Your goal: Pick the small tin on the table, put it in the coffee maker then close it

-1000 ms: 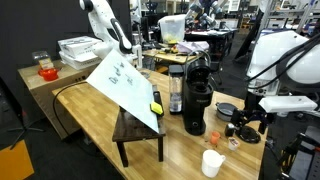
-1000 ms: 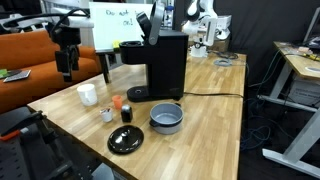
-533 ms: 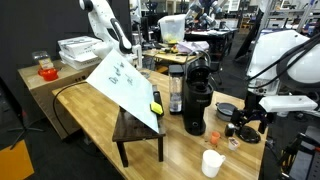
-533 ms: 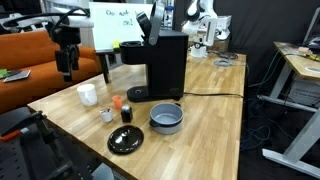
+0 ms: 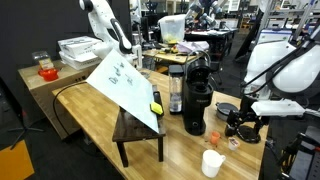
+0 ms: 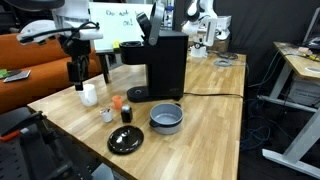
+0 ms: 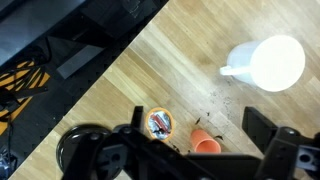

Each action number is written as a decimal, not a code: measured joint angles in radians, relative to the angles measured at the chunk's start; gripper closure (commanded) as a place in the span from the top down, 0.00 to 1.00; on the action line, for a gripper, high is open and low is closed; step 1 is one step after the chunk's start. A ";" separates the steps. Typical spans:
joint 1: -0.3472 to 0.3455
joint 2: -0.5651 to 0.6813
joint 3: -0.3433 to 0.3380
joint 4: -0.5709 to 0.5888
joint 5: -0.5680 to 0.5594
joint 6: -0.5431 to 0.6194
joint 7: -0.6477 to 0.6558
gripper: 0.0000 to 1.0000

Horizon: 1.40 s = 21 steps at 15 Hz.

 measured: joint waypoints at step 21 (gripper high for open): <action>0.064 0.558 -0.189 0.334 -0.118 0.064 0.066 1.00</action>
